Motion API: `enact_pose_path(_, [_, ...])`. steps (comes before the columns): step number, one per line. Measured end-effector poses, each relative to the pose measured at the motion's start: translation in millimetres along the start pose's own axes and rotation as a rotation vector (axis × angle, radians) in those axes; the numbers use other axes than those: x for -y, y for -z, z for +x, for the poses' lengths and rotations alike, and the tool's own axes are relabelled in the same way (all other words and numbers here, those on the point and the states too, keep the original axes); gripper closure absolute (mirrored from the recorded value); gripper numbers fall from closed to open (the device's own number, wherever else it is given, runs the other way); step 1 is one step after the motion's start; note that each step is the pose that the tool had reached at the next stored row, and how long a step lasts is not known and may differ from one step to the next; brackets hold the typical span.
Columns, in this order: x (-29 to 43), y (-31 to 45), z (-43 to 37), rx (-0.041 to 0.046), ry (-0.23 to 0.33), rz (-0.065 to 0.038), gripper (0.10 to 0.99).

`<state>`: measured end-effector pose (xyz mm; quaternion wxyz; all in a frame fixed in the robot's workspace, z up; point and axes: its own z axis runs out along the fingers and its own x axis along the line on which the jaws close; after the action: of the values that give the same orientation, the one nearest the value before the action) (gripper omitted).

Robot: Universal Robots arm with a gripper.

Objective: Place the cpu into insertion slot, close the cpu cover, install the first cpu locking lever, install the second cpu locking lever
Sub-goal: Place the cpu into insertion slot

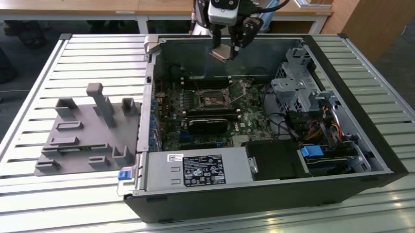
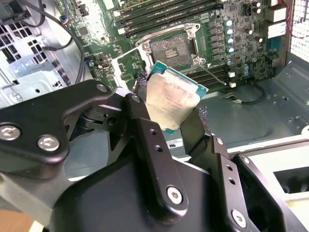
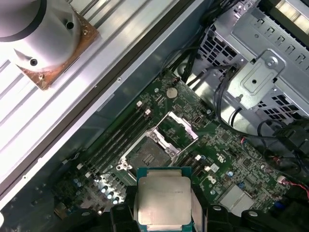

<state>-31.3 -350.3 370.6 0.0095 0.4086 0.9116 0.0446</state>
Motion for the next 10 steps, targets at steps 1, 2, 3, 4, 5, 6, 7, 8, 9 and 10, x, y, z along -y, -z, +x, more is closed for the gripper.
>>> enact_pose_path(1, [0.0,0.0,0.0,0.0007,-0.008,0.000,0.561])
enact_pose_path(2, [0.0,0.0,0.0,0.0014,-0.015,0.000,0.561])
enact_pose_path(3, [0.0,-0.1,0.0,0.0021,-0.023,0.000,0.561])
enact_pose_path(4, [0.0,-0.1,0.0,0.0029,-0.031,-0.001,0.561])
enact_pose_path(5, [0.0,-0.1,0.0,0.0036,-0.038,-0.001,0.561])
enact_pose_path(6, [0.0,-0.1,0.0,0.0044,-0.046,-0.001,0.561])
enact_pose_path(7, [0.0,-0.1,0.0,0.0052,-0.054,-0.001,0.561])
enact_pose_path(8, [0.0,-0.1,0.0,0.0060,-0.062,-0.001,0.561])
enact_pose_path(9, [0.0,-0.1,0.0,0.0068,-0.069,-0.001,0.561])
enact_pose_path(10, [0.0,-0.1,0.0,0.0076,-0.078,-0.001,0.561])
